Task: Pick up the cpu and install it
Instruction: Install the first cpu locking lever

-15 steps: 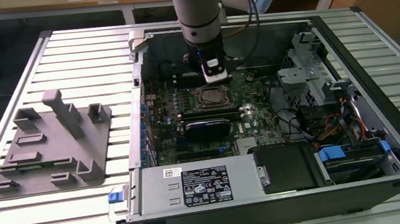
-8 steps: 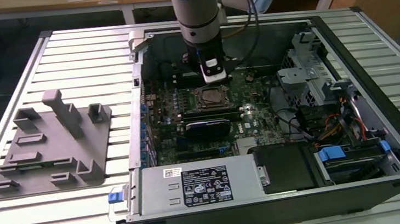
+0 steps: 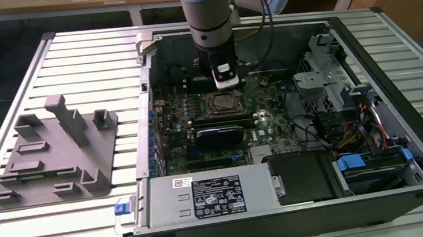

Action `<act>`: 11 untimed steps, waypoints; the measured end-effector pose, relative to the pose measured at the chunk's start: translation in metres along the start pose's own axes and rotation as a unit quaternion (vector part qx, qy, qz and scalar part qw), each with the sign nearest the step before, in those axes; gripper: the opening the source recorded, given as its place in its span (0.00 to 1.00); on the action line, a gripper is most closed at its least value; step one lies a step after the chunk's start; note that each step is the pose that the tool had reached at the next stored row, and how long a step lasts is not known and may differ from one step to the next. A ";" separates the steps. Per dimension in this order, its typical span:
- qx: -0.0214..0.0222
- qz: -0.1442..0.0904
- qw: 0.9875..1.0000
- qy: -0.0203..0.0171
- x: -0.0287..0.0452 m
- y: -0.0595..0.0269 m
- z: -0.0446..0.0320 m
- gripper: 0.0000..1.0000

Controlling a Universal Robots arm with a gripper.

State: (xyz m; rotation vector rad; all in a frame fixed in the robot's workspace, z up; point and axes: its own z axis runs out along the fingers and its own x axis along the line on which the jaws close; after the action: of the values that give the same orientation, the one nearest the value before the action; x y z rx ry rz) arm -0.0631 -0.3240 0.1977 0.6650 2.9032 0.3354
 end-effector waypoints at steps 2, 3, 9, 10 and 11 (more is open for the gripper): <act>0.000 0.001 1.000 -0.001 0.0002 -0.0006 0.0022 0.11; 0.000 0.001 1.000 -0.001 0.0002 -0.0007 0.0025 0.11; 0.000 0.002 1.000 -0.002 0.0002 -0.0011 0.0041 0.11; 0.000 0.002 1.000 -0.002 0.0001 -0.0012 0.0043 0.11; -0.001 0.002 1.000 -0.002 0.0000 -0.0013 0.0045 0.11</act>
State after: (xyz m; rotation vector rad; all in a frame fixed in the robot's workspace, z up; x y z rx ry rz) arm -0.0628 -0.3243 0.1931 0.6692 2.8989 0.3357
